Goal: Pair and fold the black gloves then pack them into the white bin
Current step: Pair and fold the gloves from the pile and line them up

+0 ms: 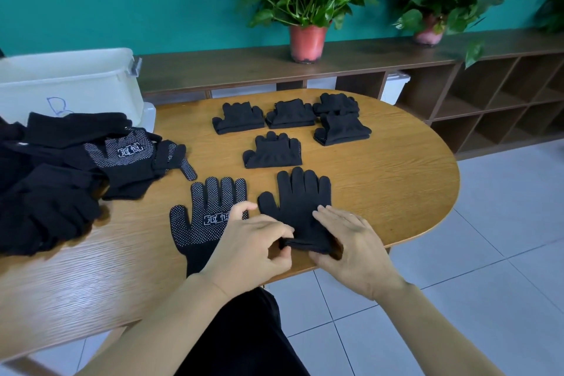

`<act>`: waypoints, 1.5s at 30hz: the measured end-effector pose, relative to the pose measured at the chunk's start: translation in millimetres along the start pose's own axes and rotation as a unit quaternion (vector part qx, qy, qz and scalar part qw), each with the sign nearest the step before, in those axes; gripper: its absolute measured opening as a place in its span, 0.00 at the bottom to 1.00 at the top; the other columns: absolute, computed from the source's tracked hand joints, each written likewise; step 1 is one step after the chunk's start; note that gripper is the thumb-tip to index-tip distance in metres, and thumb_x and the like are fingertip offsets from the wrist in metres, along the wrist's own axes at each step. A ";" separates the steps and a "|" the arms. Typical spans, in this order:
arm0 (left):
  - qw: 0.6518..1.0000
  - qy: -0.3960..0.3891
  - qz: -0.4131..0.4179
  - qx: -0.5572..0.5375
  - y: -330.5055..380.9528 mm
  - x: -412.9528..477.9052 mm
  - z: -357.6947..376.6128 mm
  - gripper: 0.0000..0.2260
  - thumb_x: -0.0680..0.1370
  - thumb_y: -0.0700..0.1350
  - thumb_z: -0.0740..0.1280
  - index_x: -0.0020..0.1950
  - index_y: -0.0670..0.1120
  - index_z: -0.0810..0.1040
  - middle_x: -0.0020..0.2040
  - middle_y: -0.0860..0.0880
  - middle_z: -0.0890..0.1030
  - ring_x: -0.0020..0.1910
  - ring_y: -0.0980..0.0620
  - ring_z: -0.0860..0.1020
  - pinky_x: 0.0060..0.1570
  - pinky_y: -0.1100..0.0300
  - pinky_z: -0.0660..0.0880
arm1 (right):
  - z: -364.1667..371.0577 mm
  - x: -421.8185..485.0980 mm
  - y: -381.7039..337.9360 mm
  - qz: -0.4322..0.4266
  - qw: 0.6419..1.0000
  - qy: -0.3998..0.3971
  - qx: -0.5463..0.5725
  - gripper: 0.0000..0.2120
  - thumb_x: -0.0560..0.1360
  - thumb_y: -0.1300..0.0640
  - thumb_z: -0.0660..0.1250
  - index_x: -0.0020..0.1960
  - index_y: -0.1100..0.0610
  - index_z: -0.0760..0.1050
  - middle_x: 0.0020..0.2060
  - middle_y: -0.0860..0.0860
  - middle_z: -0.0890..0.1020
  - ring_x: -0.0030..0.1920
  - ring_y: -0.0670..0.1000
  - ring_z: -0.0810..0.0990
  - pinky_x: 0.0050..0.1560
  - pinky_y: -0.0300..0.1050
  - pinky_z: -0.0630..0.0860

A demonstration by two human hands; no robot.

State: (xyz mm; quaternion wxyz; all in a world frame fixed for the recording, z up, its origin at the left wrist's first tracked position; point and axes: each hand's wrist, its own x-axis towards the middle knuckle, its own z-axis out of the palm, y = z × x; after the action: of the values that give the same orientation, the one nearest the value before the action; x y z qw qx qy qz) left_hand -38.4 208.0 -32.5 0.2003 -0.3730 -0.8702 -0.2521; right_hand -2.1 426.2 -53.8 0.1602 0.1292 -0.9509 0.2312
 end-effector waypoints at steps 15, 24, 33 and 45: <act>0.993 0.051 -0.101 0.044 -11.1 13.4 16.9 0.11 0.76 0.54 0.65 0.55 0.52 0.79 0.36 0.58 0.81 0.37 0.59 0.78 0.62 0.51 0.62 | 0.7 24.7 -1.4 0.087 0.987 0.107 0.080 0.05 0.73 0.57 0.74 0.50 0.52 0.84 0.43 0.37 0.79 0.49 0.45 0.77 0.50 0.47 0.74; 0.960 0.011 -0.247 0.134 -14.1 42.4 26.1 0.25 0.79 0.56 0.66 0.75 0.51 0.67 0.45 0.55 0.84 0.45 0.55 0.81 0.63 0.55 0.56 | 12.3 65.9 -6.1 0.183 0.976 0.115 0.036 0.11 0.77 0.51 0.69 0.57 0.54 0.81 0.38 0.44 0.78 0.52 0.51 0.76 0.50 0.52 0.75; 0.956 0.043 -0.235 0.172 -20.3 33.8 28.7 0.27 0.71 0.43 0.77 0.68 0.47 0.75 0.51 0.48 0.77 0.46 0.49 0.79 0.61 0.45 0.60 | 22.1 65.6 -4.0 0.166 0.962 0.162 -0.142 0.09 0.71 0.60 0.75 0.50 0.57 0.79 0.43 0.56 0.81 0.44 0.58 0.76 0.40 0.51 0.71; 0.953 -0.267 -0.051 0.131 -27.3 34.4 16.2 0.34 0.77 0.63 0.34 0.80 0.47 0.35 0.80 0.53 0.38 0.77 0.60 0.34 0.75 0.56 0.31 | 12.5 51.3 -0.3 -0.039 0.981 -0.118 -0.150 0.39 0.78 0.36 0.31 0.80 0.58 0.49 0.78 0.51 0.49 0.77 0.45 0.44 0.76 0.43 0.38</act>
State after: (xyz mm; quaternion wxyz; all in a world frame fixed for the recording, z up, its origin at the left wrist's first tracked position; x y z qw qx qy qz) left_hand -83.6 220.2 -34.8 -0.0048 -0.3520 -0.9353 -0.0368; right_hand -52.0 411.1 -45.5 0.0730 0.1667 -0.9813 0.0627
